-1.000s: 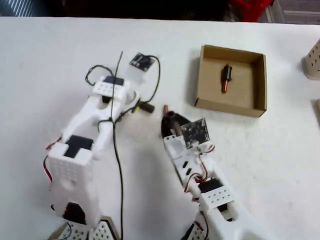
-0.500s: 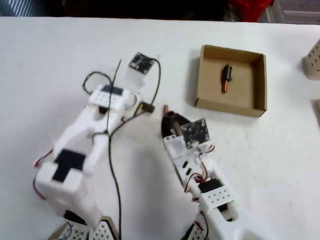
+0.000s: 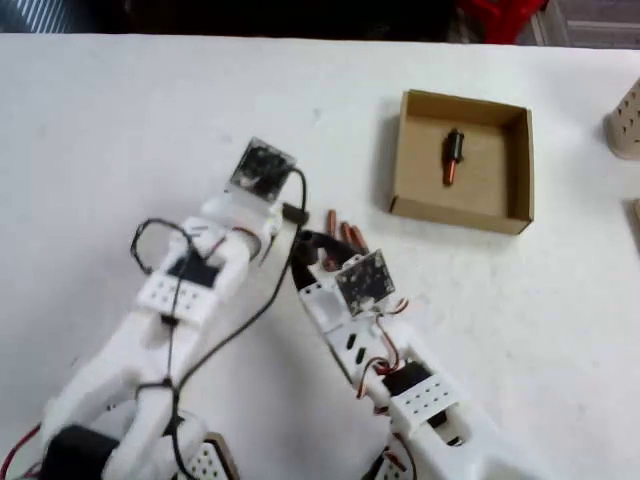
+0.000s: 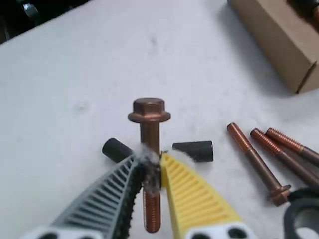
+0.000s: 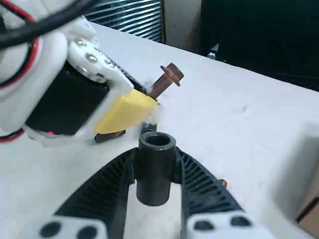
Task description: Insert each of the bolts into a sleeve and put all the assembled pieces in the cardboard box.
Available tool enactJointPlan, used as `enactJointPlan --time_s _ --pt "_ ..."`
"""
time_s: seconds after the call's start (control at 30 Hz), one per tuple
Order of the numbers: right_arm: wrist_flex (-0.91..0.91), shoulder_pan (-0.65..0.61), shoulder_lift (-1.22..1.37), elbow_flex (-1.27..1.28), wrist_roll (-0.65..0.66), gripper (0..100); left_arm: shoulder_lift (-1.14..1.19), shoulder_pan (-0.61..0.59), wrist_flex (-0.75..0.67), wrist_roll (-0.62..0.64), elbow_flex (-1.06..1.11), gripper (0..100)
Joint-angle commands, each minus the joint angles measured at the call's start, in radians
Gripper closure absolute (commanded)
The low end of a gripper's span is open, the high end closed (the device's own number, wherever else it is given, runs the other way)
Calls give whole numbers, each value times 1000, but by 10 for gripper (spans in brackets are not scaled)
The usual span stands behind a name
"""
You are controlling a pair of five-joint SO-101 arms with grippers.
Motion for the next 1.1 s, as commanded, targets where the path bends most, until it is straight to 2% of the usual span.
enactJointPlan --time_s 0.0,0.17,0.3,0.37,0.47,0.57,0.93,1.07 --pt "-58 -27 -21 -18 21 981 -131 18 -167 17 58 980" --pt "-58 -30 -21 -12 60 981 -223 18 -405 18 196 980" --pt "-58 -28 -24 -2 60 981 -288 39 -476 37 253 980" --pt "-58 -30 -28 9 61 981 -328 53 -488 112 272 980" --pt "-59 -30 -28 11 61 981 -404 74 -471 275 284 980" --pt "-59 -28 -28 11 61 981 -476 107 -384 384 284 980" --pt "-59 -27 -28 11 61 981 -743 194 -152 393 287 980" --pt "-59 -25 -28 11 61 981 -786 199 -117 393 288 979"
